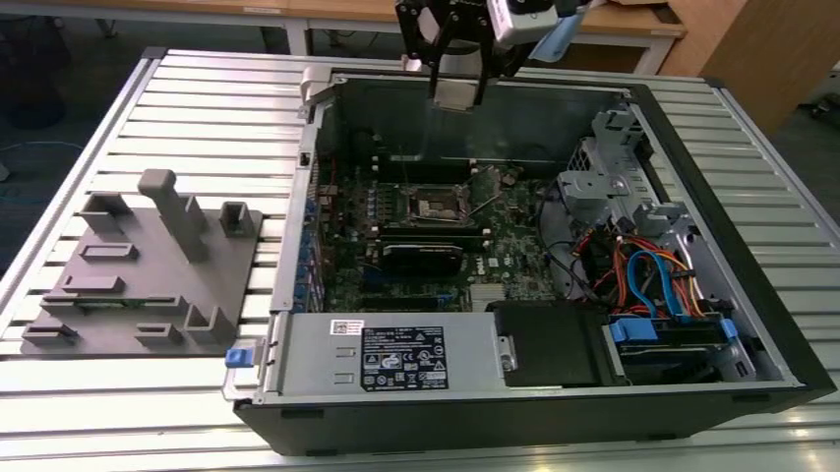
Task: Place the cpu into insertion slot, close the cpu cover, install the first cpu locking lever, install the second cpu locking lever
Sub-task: 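Place the cpu into insertion slot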
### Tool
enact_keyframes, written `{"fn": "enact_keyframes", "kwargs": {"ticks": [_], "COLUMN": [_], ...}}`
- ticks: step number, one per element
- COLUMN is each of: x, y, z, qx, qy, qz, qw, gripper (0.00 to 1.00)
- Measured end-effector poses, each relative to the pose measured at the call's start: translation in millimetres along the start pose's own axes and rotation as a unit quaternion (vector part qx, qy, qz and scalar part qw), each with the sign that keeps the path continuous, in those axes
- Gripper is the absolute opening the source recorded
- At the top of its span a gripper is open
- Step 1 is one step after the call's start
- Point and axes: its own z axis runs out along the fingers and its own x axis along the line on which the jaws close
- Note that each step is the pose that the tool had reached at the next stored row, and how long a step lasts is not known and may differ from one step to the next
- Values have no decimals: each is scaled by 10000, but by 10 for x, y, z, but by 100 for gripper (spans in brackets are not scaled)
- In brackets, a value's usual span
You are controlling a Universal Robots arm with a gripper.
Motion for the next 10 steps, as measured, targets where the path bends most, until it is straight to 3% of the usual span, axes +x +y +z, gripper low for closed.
{"fn": "enact_keyframes", "kwargs": {"ticks": [10], "x": [1], "y": [0], "z": [2], "qx": [0], "qy": [-2], "qz": [22], "qw": [10000], "gripper": [54]}}
